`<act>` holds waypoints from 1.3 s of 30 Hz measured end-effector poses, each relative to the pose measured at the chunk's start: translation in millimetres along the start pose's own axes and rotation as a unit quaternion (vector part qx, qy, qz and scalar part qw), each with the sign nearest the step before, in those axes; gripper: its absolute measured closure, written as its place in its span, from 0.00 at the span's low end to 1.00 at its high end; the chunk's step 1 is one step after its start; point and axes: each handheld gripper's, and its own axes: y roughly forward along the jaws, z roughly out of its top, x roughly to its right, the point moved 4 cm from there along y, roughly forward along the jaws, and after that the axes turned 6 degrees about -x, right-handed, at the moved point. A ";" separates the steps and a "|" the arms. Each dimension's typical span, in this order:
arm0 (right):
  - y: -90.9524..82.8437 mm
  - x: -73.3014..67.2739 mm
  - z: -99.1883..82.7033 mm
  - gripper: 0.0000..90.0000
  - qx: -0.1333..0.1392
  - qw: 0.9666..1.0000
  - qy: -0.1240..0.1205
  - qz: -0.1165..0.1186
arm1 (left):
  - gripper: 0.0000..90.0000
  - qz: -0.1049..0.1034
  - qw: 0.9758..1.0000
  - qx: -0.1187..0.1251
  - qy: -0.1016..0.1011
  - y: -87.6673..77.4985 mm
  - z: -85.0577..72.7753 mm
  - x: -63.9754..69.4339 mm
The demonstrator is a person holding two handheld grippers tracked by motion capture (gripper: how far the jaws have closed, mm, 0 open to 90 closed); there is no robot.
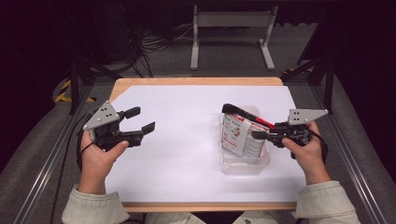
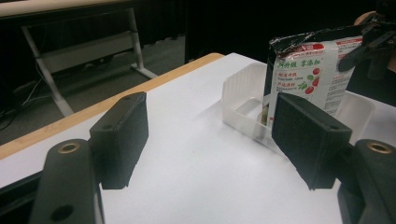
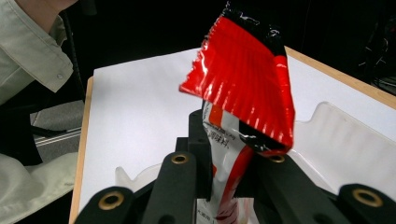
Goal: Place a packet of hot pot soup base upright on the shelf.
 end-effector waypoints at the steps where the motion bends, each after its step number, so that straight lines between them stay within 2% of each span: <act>1: -0.2 -0.4 -0.2 0.90 0.000 1.000 -0.001 -0.002 | 0.31 0.000 1.000 0.000 0.000 -0.1 0.0 0.1; 9: -1.8 -0.2 -2.8 0.86 0.003 1.000 0.004 -0.002 | 0.31 0.002 1.000 -0.001 0.000 -0.5 -0.7 -0.1; 13: -2.0 -1.3 1.0 0.69 0.000 1.000 0.003 -0.010 | 0.31 0.000 1.000 -0.005 -0.002 0.7 -2.6 -0.1; 16: -0.6 -2.6 4.1 0.49 -0.006 1.000 -0.001 -0.021 | 0.30 -0.001 1.000 -0.008 -0.002 1.5 -5.6 -0.4; 18: -1.0 -2.7 5.0 0.43 -0.005 1.000 -0.003 -0.030 | 0.30 -0.002 1.000 -0.013 -0.001 1.5 -7.9 -0.6; 20: -3.3 -1.6 6.3 0.35 0.008 0.999 -0.003 -0.041 | 0.29 -0.001 1.000 -0.014 0.000 1.7 -9.9 -0.8; 22: -10.0 -0.5 8.4 0.31 0.025 0.998 0.009 -0.053 | 0.29 -0.002 1.000 -0.017 0.001 1.7 -11.9 -0.4; 23: -13.0 -0.5 8.5 0.29 0.025 0.998 0.020 -0.058 | 0.29 -0.002 1.000 -0.017 0.001 1.7 -11.9 -0.4; 28: -27.6 1.1 10.2 0.25 0.036 0.996 0.013 -0.081 | 0.28 0.003 1.000 -0.017 0.006 0.3 -17.2 -1.2; 29: -35.5 1.1 9.2 0.24 0.038 0.995 0.014 -0.090 | 0.26 0.006 1.000 -0.014 0.008 -0.9 -20.0 -1.7; 32: -42.3 0.5 7.8 0.22 0.042 0.994 0.016 -0.097 | 0.25 0.008 1.000 -0.012 0.009 -2.9 -24.2 -3.0; 39: -72.6 4.8 -5.1 0.21 0.052 0.988 0.029 -0.143 | 0.23 0.018 1.000 -0.005 -0.004 -14.1 -43.6 -10.3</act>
